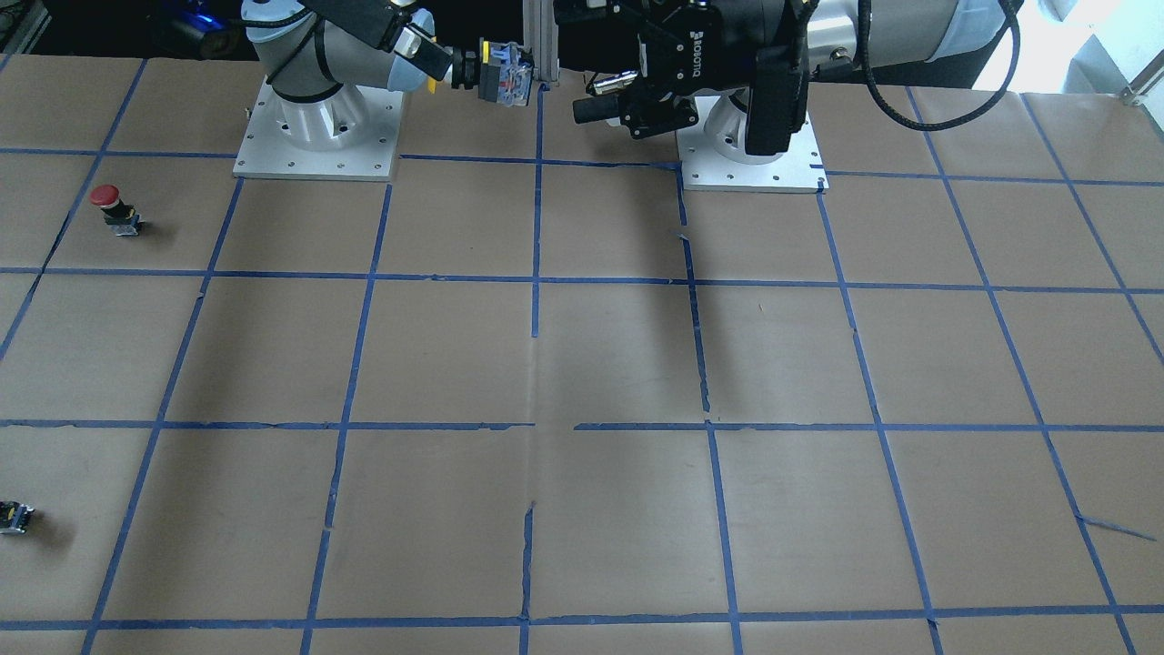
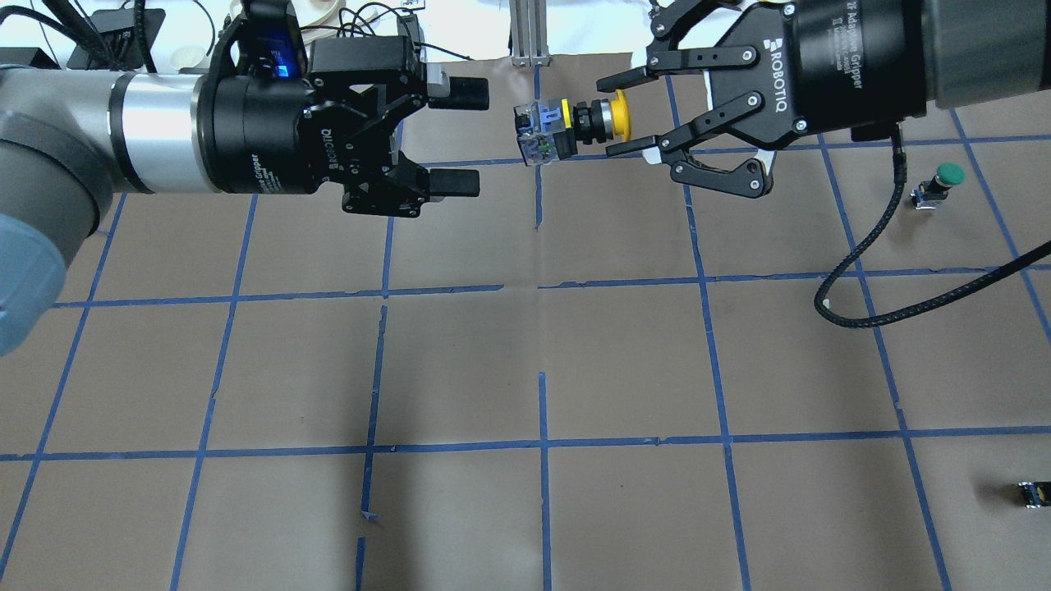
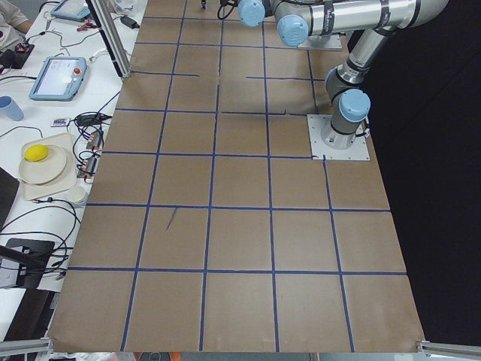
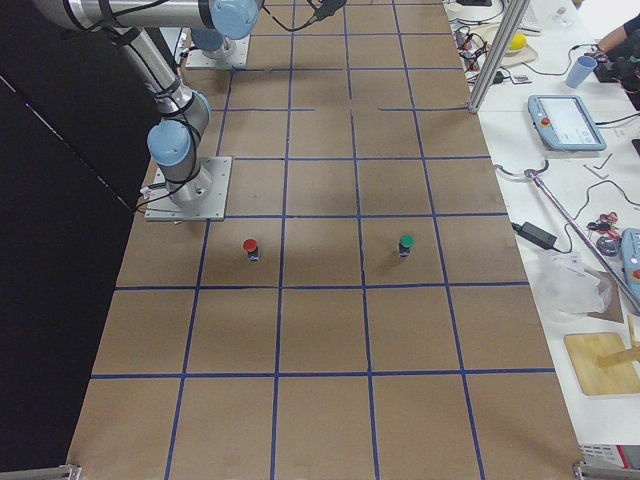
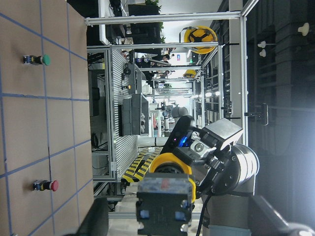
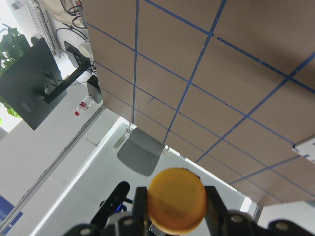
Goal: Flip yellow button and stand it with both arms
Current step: 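Open the left gripper and withdraw it while the right gripper carries the button away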
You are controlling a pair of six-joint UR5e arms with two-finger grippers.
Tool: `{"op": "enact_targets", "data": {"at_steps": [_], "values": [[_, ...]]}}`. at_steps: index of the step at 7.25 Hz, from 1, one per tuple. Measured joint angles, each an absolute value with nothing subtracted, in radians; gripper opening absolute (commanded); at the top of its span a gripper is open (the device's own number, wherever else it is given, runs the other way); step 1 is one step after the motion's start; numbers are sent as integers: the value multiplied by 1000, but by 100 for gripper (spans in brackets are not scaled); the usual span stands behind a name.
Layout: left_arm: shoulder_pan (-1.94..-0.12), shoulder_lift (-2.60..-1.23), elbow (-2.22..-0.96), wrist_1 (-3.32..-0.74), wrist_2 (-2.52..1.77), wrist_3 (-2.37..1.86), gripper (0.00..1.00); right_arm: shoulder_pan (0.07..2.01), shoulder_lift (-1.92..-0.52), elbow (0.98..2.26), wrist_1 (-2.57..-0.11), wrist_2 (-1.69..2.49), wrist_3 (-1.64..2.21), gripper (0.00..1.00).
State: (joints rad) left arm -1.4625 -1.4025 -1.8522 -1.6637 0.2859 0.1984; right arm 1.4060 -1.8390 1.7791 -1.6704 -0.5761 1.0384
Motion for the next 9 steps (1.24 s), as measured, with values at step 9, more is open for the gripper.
{"op": "enact_targets", "data": {"at_steps": [9], "values": [[-1466, -1469, -1741, -1384, 1416, -62, 100, 1039, -1549, 1833, -1772, -1283, -506, 15]]}}
